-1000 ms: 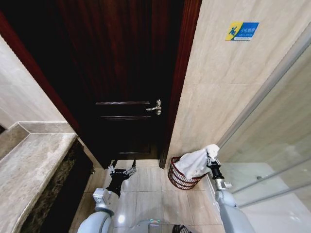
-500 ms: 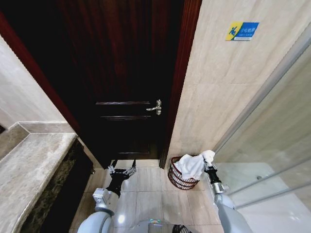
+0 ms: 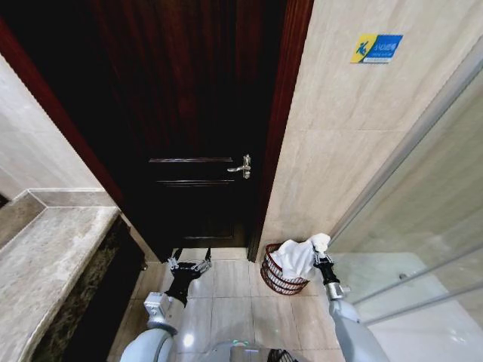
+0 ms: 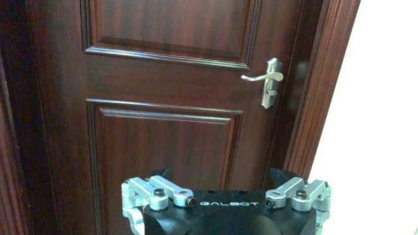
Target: Discard the used towel into the hamper.
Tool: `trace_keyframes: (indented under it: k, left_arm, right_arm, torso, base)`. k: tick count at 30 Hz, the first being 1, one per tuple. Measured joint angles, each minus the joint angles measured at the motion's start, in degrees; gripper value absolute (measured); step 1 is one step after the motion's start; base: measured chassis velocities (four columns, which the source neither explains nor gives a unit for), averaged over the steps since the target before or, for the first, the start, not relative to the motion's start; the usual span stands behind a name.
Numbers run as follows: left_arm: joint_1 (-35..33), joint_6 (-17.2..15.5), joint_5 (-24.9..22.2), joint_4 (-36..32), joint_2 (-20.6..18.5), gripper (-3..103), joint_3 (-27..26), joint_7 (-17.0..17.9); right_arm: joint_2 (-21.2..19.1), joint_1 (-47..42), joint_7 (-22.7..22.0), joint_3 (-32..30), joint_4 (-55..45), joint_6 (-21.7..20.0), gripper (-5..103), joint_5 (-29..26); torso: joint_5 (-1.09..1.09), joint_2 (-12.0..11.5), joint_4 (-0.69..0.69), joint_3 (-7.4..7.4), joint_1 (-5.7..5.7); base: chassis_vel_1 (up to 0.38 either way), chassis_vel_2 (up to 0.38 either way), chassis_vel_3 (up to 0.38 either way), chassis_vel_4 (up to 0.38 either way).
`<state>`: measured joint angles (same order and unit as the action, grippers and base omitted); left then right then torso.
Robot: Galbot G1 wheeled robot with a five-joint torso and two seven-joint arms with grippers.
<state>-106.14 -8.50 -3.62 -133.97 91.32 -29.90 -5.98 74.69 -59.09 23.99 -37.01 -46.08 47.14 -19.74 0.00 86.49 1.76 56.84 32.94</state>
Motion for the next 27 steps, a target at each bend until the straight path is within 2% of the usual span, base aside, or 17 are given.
trace_keyframes:
  k: [12, 27]
  left_arm:
    - [0.0, 0.0, 0.0, 0.0, 0.0, 99, 0.0, 0.0]
    - [0.0, 0.0, 0.0, 0.0, 0.0, 99, 0.0, 0.0]
  right_arm:
    - [1.1, -0.8, 1.0, -0.8, 0.1, 0.0, 12, 2.1]
    - [1.1, -1.3, 3.6, -1.5, 0.6, 0.0, 12, 0.7]
  torso:
    - [0.00, 0.0, 0.00, 0.00, 0.00]
    - [0.00, 0.0, 0.00, -0.01, 0.00]
  base:
    - [0.000, 0.000, 0.000, 0.000]
    - [-0.048, 0.046, 0.045, -0.044]
